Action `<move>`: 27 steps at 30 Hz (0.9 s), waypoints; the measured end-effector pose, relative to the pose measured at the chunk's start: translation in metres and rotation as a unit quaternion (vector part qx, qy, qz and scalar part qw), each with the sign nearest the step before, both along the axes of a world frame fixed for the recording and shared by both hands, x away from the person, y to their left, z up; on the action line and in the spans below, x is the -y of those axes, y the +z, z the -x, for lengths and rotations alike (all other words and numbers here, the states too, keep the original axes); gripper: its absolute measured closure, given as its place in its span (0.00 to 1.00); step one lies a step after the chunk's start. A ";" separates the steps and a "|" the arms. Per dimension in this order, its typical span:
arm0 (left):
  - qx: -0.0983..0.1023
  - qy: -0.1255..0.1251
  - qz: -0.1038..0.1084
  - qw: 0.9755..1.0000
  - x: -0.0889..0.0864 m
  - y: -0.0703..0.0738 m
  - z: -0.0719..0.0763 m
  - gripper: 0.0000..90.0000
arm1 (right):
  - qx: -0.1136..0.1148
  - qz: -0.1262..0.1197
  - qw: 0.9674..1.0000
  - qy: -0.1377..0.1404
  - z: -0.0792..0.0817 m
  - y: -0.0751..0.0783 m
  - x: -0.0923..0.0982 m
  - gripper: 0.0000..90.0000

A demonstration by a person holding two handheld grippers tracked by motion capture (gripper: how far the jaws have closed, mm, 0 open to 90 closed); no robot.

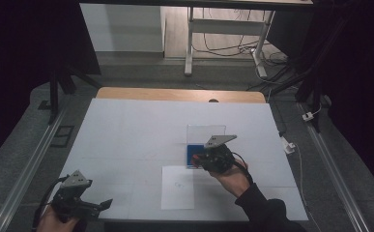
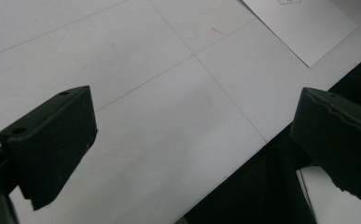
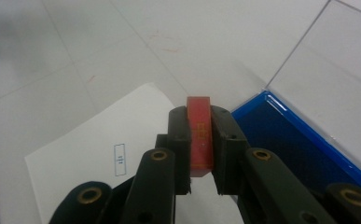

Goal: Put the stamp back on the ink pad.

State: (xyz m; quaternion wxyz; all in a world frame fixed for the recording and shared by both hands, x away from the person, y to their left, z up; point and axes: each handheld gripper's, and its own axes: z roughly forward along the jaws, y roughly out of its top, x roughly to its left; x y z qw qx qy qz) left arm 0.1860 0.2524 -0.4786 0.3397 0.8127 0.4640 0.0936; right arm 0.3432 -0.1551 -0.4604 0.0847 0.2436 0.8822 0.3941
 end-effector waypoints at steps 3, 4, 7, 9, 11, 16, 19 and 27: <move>0.000 0.000 0.000 1.000 0.000 0.000 0.000 0.00 | 0.002 0.003 1.000 -0.007 -0.004 0.000 0.002 0.88; 0.000 0.000 0.000 1.000 0.000 0.000 0.000 0.00 | 0.001 0.002 1.000 -0.009 -0.005 0.000 0.002 0.88; 0.000 0.000 0.000 1.000 0.000 0.000 0.000 0.00 | 0.004 0.003 1.000 -0.017 -0.008 0.000 0.004 0.88; 0.000 0.000 -0.001 1.000 0.000 0.000 0.000 0.00 | 0.007 0.004 1.000 -0.019 -0.010 -0.001 0.005 0.88; 0.000 0.000 -0.001 1.000 0.000 0.000 0.000 0.00 | 0.006 0.008 1.000 -0.023 -0.012 -0.001 0.007 0.88; -0.001 0.000 -0.001 1.000 0.000 0.000 0.000 0.00 | 0.007 0.011 0.999 -0.033 -0.019 -0.002 0.011 0.88; -0.001 0.000 0.000 1.000 0.000 0.000 0.000 0.00 | 0.009 0.014 0.999 -0.039 -0.022 -0.002 0.012 0.88; 0.000 0.000 0.000 1.000 0.000 0.000 0.000 0.00 | 0.009 0.021 0.998 -0.055 -0.032 -0.007 0.015 0.88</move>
